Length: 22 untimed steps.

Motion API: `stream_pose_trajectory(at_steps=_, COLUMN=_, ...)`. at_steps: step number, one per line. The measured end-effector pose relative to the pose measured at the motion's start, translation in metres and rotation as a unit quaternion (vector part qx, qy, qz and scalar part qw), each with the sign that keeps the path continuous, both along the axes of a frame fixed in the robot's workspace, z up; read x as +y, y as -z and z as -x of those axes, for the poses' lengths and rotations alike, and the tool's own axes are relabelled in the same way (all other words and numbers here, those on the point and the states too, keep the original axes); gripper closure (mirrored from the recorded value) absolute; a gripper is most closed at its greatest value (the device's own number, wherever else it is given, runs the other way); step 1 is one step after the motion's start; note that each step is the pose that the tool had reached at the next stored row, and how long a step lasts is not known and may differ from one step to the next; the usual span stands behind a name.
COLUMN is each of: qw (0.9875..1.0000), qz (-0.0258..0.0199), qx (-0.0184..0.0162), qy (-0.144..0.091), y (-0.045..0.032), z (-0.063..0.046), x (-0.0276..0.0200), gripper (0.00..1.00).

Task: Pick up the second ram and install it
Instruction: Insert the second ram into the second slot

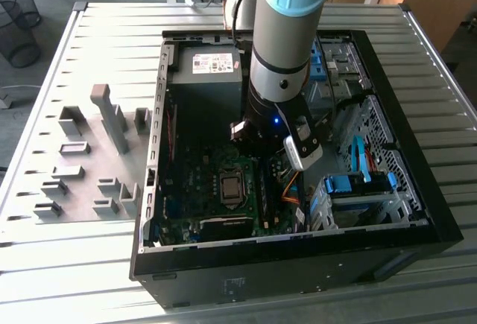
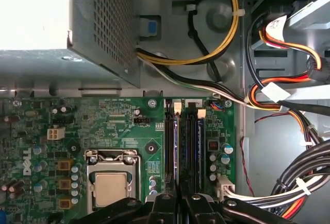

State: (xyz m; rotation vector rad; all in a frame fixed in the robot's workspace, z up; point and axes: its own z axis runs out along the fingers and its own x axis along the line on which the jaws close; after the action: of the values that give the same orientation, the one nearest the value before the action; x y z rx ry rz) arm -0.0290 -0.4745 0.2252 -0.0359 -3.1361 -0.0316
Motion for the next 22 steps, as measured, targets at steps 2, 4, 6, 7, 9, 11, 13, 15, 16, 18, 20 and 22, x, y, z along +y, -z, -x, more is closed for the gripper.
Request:
stream_pose_trajectory(at_steps=2, qw=1.0000, qz=-0.0001, qx=0.0000, qy=0.001, y=0.0001, z=0.0000, x=0.0000, gripper=0.86)
stream_pose_trajectory(at_steps=4, qw=1.0000, qz=-0.0001, qx=0.0000, qy=0.001, y=0.0001, z=0.0000, x=0.0000, gripper=0.86)
stream_pose_trajectory(at_steps=6, qw=1.0000, qz=-0.0002, qx=-0.0001, qy=0.001, y=0.0007, z=-0.0001, x=0.0001, gripper=0.86)
stream_pose_trajectory(at_steps=7, qw=1.0000, qz=-0.0003, qx=-0.0001, qy=0.001, y=0.0011, z=-0.0001, x=0.0001, gripper=0.86)
stream_pose_trajectory(at_steps=9, qw=1.0000, qz=-0.0002, qx=-0.0001, qy=0.001, y=0.0018, z=-0.0002, x=0.0000, gripper=0.86)
stream_pose_trajectory(at_steps=11, qw=1.0000, qz=-0.0003, qx=-0.0001, qy=0.001, y=0.0032, z=-0.0002, x=0.0001, gripper=0.86)
stream_pose_trajectory(at_steps=13, qw=1.0000, qz=-0.0002, qx=0.0000, qy=0.001, y=0.0037, z=-0.0001, x=0.0000, gripper=0.86)
stream_pose_trajectory(at_steps=15, qw=1.0000, qz=-0.0002, qx=0.0000, qy=0.001, y=0.0038, z=-0.0001, x=0.0000, gripper=0.86)
stream_pose_trajectory(at_steps=16, qw=1.0000, qz=-0.0003, qx=-0.0001, qy=0.001, y=0.0040, z=-0.0001, x=0.0000, gripper=0.86)
stream_pose_trajectory(at_steps=18, qw=1.0000, qz=-0.0003, qx=-0.0001, qy=0.001, y=0.0043, z=-0.0001, x=0.0000, gripper=0.86)
stream_pose_trajectory(at_steps=20, qw=1.0000, qz=-0.0003, qx=-0.0001, qy=0.001, y=0.0045, z=-0.0003, x=-0.0010, gripper=0.86)
stream_pose_trajectory(at_steps=22, qw=1.0000, qz=-0.0003, qx=0.0000, qy=0.001, y=0.0050, z=-0.0008, x=-0.0017, gripper=0.86)
